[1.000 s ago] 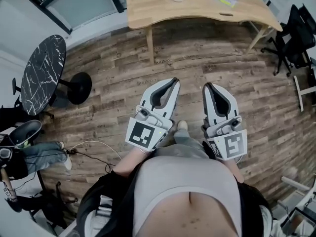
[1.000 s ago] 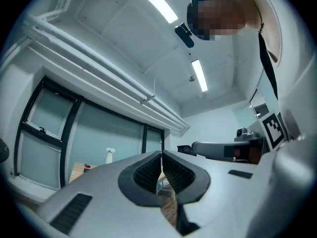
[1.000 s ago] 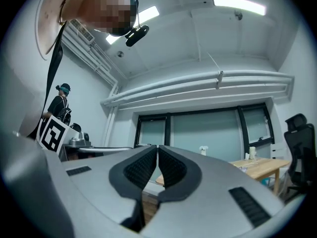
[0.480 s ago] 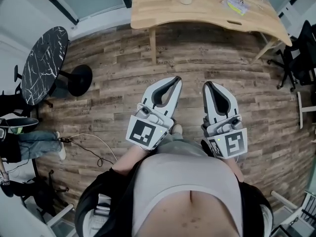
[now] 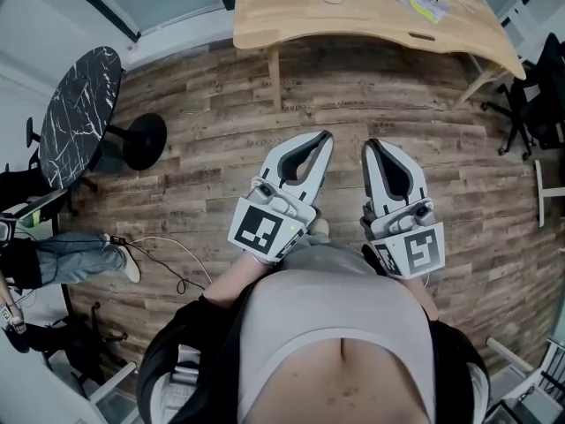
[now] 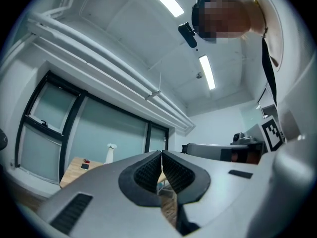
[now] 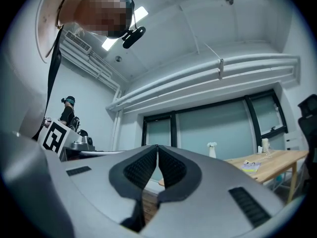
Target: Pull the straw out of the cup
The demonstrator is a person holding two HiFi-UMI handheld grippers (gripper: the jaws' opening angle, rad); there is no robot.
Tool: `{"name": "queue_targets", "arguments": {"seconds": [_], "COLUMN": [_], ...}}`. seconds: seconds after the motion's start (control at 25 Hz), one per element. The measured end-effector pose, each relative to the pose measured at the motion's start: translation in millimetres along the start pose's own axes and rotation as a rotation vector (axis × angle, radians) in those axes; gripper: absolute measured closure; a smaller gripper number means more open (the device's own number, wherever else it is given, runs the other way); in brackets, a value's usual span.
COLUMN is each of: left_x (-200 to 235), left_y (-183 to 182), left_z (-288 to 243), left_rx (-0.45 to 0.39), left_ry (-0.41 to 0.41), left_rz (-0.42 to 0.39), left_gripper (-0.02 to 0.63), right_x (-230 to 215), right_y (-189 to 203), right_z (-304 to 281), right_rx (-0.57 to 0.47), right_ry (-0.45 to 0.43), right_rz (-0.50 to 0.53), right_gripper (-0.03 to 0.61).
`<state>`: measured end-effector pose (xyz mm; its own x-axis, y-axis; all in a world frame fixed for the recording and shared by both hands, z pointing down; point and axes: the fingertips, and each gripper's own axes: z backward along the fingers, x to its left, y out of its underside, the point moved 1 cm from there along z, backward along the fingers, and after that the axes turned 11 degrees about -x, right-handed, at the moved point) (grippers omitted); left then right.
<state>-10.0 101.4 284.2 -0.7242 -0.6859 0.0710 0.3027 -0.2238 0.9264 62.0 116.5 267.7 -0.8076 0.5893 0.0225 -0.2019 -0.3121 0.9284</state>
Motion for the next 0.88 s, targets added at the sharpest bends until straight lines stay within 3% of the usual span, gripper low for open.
{"name": "queue_targets", "arguments": {"seconds": [0.24, 0.88], "left_x": [4.1, -0.3], "left_y": [7.9, 25.4], "left_z": [-8.1, -27.5], "left_rx": [0.013, 0.023], "left_ry": [-0.011, -0.024], "left_rz": [0.027, -0.004], "left_gripper": [0.606, 0.606], "right_x": [-8.4, -31.7], "right_y": [0.7, 15.3], "right_z": [-1.4, 0.8], "right_rx": [-0.003, -0.009], "right_ry": [-0.009, -0.027], "right_rz": [-0.006, -0.040], "right_gripper": [0.548, 0.548]}}
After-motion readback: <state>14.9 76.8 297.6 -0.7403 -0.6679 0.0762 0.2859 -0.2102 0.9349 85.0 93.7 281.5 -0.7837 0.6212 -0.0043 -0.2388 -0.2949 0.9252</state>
